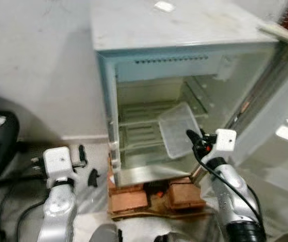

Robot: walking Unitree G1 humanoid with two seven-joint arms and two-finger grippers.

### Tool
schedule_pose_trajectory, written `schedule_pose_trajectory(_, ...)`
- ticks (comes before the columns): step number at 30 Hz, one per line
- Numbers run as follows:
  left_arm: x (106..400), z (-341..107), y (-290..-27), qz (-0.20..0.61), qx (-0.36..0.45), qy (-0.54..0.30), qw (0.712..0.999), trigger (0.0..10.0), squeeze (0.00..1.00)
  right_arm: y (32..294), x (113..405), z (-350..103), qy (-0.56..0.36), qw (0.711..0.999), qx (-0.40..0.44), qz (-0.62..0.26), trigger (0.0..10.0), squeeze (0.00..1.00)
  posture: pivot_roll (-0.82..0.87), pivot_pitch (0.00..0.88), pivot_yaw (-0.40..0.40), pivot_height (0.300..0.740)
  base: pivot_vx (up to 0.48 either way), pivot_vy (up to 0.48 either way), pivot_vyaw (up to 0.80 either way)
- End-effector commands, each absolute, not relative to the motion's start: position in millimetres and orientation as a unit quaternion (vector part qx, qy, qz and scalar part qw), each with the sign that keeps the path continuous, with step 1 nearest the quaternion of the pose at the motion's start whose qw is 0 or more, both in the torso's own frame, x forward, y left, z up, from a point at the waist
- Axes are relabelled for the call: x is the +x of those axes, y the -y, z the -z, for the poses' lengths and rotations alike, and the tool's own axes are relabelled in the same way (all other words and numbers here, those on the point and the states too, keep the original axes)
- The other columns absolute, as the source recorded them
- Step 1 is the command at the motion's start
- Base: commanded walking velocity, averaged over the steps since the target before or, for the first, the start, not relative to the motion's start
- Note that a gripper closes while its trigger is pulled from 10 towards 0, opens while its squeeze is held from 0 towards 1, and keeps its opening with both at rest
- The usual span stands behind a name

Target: Restocking fridge

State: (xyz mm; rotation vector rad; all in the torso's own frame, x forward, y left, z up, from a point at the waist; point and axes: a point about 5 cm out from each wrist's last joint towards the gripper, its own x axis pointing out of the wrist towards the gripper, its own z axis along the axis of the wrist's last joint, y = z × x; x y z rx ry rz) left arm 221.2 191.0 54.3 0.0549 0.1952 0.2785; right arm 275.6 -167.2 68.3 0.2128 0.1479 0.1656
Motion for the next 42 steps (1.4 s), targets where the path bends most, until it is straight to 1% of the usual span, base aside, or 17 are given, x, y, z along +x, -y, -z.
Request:
schedule_pose_trajectory(1,221,-53,-192,-0.141,0.028,-0.101,0.984,10.0,0.00,161,280,-77,-0.056,0.989,0.105,-0.093,10.0,0.00,0.12,0.038,-0.035,0.740,0.000,0.000,0.80)
schedule_pose_trajectory(4,224,-57,-191,-0.138,0.030,-0.094,0.986,10.0,0.00,155,284,-81,-0.048,0.988,0.107,-0.100,10.0,0.00,0.12,0.039,-0.032,0.740,0.000,0.000,0.80)
schedule_pose_trajectory(14,224,-58,-192,-0.138,0.033,-0.097,0.985,10.0,0.00,154,289,-83,-0.043,0.988,0.108,-0.101,10.0,0.00,0.12,0.045,-0.029,0.740,0.000,0.000,0.80)
schedule_pose_trajectory(22,226,-60,-191,-0.134,0.034,-0.097,0.986,10.0,0.00,156,295,-84,-0.046,0.990,0.114,-0.071,10.0,0.00,0.12,0.059,-0.030,0.740,0.000,0.000,0.06)
schedule_pose_trajectory(28,226,-66,-191,-0.132,0.035,-0.094,0.986,10.0,0.00,152,304,-85,-0.047,0.991,0.118,-0.046,10.0,0.00,0.15,0.108,-0.031,0.740,0.000,0.000,0.00)
schedule_pose_trajectory(30,222,-73,-192,-0.135,0.032,-0.095,0.986,10.0,0.00,149,315,-83,-0.058,0.990,0.123,-0.030,10.0,0.00,0.18,0.159,-0.036,0.740,0.000,0.000,0.00)
schedule_pose_trajectory(31,221,-74,-192,-0.136,0.030,-0.095,0.986,10.0,0.00,148,319,-83,-0.060,0.990,0.126,-0.027,10.0,0.00,0.18,0.159,-0.036,0.740,0.000,0.000,0.00)
schedule_pose_trajectory(35,213,-88,-193,-0.141,0.027,-0.087,0.986,10.0,0.00,139,336,-86,-0.067,0.987,0.142,-0.028,10.0,0.00,0.22,0.218,-0.047,0.740,0.000,0.000,0.00)
schedule_pose_trajectory(37,211,-90,-193,-0.142,0.027,-0.086,0.986,10.0,0.00,137,337,-87,-0.067,0.987,0.143,-0.028,10.0,0.00,0.23,0.229,-0.052,0.740,0.000,0.000,0.00)
schedule_pose_trajectory(38,206,-93,-193,-0.145,0.025,-0.088,0.985,10.0,0.00,132,344,-87,-0.074,0.985,0.152,-0.030,10.0,0.00,0.25,0.262,-0.061,0.740,0.000,0.000,0.00)
schedule_pose_trajectory(42,197,-96,-190,-0.143,0.021,-0.093,0.985,10.0,0.00,127,353,-91,-0.079,0.984,0.159,-0.025,10.0,0.00,0.27,0.283,-0.070,0.740,0.000,0.000,0.00)
